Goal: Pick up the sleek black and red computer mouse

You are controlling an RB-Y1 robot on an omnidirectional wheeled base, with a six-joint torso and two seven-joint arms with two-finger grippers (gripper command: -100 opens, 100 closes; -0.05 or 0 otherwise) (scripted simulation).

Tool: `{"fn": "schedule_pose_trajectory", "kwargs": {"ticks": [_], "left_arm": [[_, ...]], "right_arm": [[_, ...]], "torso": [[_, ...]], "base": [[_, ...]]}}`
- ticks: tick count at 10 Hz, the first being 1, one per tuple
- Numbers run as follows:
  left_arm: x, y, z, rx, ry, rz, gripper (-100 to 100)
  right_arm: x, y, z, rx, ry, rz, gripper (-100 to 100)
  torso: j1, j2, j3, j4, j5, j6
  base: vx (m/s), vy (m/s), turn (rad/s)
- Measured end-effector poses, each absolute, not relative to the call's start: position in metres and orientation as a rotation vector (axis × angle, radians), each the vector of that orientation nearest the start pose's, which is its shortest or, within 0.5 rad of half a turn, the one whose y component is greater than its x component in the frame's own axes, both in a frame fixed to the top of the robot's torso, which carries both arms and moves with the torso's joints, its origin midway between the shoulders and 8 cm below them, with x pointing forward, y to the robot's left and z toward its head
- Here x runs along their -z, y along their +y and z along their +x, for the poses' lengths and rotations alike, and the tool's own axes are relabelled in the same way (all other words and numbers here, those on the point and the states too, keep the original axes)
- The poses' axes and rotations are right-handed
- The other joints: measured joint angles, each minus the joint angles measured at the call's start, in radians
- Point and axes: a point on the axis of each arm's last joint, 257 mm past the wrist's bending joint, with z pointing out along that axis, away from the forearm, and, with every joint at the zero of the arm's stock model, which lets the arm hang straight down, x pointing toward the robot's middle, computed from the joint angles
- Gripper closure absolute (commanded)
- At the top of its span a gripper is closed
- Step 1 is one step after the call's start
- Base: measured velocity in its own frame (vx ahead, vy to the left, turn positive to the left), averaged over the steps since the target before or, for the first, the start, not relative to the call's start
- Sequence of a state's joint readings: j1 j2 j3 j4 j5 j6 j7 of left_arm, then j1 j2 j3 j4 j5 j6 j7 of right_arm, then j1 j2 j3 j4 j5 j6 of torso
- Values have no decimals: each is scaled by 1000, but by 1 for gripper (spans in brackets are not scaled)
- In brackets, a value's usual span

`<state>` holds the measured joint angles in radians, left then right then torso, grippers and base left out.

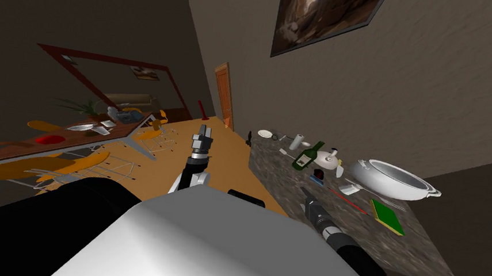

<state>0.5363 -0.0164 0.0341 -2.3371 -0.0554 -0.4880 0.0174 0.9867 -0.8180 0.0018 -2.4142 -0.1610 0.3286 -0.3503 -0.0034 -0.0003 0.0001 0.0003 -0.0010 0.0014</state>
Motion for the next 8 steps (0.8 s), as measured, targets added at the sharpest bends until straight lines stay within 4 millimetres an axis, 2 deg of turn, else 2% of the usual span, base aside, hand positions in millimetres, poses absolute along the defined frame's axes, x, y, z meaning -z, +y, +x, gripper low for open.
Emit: {"fn": "schedule_pose_trajectory", "kwargs": {"ticks": [4,7,8], "left_arm": [[-36,287,331,1238,617,-626,0],[-36,287,331,1238,617,-626,0],[-36,287,331,1237,617,-626,0]], "right_arm": [[300,-339,224,-688,1940,1471,-100],[318,-356,190,-545,2036,1522,-100],[324,-361,185,-509,2055,1533,-100]], "torso": [[-1,0,0,0,0,0],[-1,-1,-1,0,0,-1],[-1,-1,-1,0,0,0]], "base": [[-25,-15,225],[-9,-20,185],[-5,-22,277]]}}
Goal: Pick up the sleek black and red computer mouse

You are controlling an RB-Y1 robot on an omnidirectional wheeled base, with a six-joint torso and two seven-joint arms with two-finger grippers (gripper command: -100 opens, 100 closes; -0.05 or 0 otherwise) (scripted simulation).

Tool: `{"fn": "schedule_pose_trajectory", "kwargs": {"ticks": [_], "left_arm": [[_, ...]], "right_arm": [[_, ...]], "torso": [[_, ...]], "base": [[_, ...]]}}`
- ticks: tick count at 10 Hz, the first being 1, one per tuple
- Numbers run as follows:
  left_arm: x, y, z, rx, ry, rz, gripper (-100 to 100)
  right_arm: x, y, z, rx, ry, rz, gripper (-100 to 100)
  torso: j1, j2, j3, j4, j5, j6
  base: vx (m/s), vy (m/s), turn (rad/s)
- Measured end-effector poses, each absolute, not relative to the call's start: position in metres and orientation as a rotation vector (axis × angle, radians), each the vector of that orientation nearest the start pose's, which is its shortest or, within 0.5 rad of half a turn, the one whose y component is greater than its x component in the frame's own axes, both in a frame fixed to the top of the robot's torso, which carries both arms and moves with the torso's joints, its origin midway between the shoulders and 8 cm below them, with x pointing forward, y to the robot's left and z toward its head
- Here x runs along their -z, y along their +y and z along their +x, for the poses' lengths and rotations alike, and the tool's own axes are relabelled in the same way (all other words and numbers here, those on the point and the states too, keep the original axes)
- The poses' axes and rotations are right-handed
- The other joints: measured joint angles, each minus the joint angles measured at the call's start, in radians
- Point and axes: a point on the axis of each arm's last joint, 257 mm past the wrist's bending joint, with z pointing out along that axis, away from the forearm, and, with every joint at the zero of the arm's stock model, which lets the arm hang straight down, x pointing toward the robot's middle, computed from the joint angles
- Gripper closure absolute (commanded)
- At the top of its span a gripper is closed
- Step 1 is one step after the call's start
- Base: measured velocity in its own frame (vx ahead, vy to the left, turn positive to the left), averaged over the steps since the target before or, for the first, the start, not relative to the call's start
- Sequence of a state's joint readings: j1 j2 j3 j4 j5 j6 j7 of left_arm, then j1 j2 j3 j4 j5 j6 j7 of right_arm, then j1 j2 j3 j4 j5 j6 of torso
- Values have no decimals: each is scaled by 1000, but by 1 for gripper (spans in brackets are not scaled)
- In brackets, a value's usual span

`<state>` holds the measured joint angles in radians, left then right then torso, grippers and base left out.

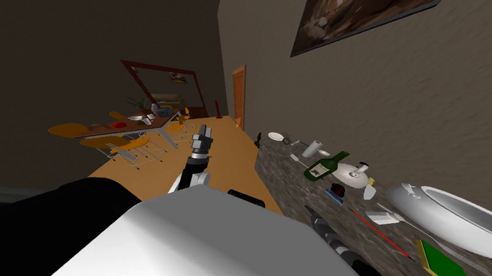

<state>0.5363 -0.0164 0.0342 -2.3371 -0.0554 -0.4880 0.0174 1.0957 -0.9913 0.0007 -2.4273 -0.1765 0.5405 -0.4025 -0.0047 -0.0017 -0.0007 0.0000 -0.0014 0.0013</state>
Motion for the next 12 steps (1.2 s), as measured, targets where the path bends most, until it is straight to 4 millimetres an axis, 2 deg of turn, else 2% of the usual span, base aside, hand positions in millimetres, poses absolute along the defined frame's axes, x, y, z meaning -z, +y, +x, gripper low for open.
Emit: {"fn": "schedule_pose_trajectory", "kwargs": {"ticks": [5,10,12], "left_arm": [[-36,287,331,1237,618,-626,0],[-36,287,331,1237,618,-626,0],[-36,287,331,1237,618,-626,0]], "right_arm": [[343,-389,137,-266,2181,1578,-100],[350,-427,89,5,2282,1588,-100],[347,-441,76,95,2308,1582,-100]], "torso": [[-1,-1,-1,0,0,0],[-4,-3,-2,-1,-1,0],[-2,-3,-2,-1,0,0]], "base": [[5,-35,191],[25,-71,214],[23,-53,169]]}}
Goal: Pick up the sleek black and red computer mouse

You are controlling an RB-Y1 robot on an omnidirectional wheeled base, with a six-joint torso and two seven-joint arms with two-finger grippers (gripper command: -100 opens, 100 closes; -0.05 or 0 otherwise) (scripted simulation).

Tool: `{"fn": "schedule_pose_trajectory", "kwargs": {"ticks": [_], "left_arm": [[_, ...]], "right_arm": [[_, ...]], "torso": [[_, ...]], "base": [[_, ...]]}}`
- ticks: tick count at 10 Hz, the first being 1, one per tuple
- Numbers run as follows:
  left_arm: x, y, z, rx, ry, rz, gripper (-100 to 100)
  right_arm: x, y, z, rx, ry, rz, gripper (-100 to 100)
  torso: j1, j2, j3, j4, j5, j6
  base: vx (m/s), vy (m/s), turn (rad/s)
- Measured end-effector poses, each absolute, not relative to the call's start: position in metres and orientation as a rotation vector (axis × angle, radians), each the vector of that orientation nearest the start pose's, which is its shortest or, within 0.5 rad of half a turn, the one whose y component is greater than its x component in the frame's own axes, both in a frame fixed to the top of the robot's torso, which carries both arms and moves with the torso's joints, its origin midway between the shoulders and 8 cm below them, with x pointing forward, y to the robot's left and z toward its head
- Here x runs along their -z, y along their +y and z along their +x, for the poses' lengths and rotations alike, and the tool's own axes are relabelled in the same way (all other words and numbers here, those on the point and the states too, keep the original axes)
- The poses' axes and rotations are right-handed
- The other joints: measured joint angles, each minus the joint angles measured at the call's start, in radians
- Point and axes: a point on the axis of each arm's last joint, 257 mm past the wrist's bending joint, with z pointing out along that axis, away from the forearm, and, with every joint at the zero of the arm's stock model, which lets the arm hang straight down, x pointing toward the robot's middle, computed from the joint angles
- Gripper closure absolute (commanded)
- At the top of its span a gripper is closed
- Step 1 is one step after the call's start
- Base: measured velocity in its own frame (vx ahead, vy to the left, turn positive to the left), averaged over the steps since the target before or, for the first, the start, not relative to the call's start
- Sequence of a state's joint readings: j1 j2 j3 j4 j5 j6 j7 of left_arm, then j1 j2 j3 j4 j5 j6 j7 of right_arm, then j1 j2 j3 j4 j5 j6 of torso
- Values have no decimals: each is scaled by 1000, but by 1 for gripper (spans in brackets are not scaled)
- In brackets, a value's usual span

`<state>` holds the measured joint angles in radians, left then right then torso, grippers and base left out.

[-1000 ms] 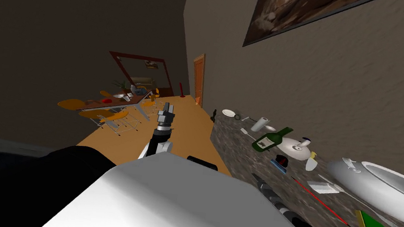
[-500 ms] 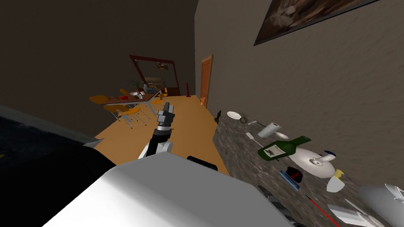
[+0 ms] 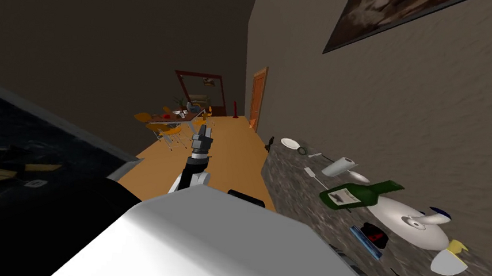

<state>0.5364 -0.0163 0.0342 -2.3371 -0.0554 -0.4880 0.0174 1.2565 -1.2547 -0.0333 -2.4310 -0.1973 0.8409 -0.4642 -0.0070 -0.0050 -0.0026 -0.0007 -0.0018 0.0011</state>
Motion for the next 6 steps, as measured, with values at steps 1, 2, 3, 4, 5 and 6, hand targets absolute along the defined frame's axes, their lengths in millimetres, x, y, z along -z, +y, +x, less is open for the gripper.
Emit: {"fn": "schedule_pose_trajectory", "kwargs": {"ticks": [1,2,3,4,5,6], "left_arm": [[-36,287,331,1237,618,-626,0],[-36,287,331,1237,618,-626,0],[-36,287,331,1237,618,-626,0],[-36,287,331,1237,618,-626,0],[-36,287,331,1237,618,-626,0],[-36,287,331,1237,618,-626,0]], "right_arm": [[347,-444,72,123,2314,1579,-100],[347,-451,68,171,2326,1573,-100],[344,-461,58,237,2339,1564,-100],[342,-472,52,299,2349,1551,-100],[339,-484,46,364,2356,1538,-100],[338,-490,45,394,2357,1531,-100]], "torso": [[0,0,0,0,0,1],[-1,-1,0,0,0,0],[-4,-3,-2,-1,-1,0],[-8,-4,-2,-1,-2,0],[-10,-4,-2,-1,-2,0],[-6,-3,-2,-1,-2,1]], "base": [[34,-74,205],[70,-132,298],[84,-182,281],[70,-209,217],[53,-149,75],[56,-113,146]]}}
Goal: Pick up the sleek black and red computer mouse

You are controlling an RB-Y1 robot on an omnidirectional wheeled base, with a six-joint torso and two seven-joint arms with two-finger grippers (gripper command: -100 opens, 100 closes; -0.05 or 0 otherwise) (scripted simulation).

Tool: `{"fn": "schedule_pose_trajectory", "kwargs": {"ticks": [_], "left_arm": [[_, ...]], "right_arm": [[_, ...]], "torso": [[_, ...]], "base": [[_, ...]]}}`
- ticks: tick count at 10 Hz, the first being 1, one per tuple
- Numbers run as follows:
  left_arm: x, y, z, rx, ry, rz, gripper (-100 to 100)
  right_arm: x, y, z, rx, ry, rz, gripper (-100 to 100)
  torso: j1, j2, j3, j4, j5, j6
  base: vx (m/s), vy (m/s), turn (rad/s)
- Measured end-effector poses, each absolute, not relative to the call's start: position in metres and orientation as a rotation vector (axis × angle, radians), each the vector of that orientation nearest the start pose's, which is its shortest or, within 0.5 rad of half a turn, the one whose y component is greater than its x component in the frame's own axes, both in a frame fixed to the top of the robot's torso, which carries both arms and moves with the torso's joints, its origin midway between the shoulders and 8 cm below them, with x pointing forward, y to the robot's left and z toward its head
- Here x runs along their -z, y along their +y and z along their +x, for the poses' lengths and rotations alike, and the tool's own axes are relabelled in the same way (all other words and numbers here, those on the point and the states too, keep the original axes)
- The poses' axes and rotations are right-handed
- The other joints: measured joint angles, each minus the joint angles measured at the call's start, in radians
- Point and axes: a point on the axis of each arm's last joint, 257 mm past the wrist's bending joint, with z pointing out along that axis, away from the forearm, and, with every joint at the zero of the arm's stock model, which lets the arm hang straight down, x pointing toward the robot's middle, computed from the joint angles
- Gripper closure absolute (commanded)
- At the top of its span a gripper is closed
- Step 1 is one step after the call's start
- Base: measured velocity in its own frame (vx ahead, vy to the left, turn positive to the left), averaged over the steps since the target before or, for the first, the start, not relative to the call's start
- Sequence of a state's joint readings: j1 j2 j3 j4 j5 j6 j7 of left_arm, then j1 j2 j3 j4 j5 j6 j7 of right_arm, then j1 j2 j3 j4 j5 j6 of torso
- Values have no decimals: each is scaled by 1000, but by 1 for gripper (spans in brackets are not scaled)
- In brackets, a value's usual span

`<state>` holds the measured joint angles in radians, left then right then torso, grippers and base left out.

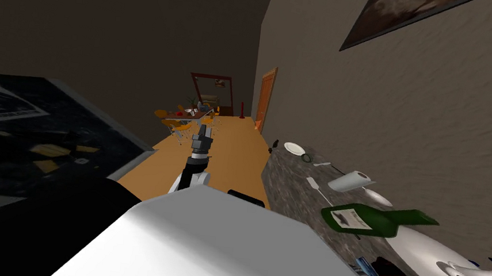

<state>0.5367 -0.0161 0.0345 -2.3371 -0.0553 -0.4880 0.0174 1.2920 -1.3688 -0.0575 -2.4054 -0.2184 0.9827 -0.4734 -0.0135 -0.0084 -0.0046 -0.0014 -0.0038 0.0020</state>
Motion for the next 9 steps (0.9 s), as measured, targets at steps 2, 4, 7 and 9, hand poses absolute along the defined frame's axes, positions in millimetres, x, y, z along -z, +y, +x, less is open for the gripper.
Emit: {"fn": "schedule_pose_trajectory", "kwargs": {"ticks": [2,4,7,9], "left_arm": [[-36,287,331,1237,618,-626,0],[-36,287,331,1237,618,-626,0],[-36,287,331,1237,618,-626,0],[-36,287,331,1237,618,-626,0]], "right_arm": [[330,-505,39,476,2359,1511,-100],[325,-521,37,548,2351,1487,-100],[325,-528,36,575,2345,1478,-100],[331,-537,33,579,2333,1488,-100]], "torso": [[1,0,0,0,1,0],[-4,-3,-2,-1,-1,0],[9,2,1,1,2,0],[13,4,3,1,3,0]], "base": [[65,-169,161],[87,-213,95],[8,-33,25],[-17,22,49]]}}
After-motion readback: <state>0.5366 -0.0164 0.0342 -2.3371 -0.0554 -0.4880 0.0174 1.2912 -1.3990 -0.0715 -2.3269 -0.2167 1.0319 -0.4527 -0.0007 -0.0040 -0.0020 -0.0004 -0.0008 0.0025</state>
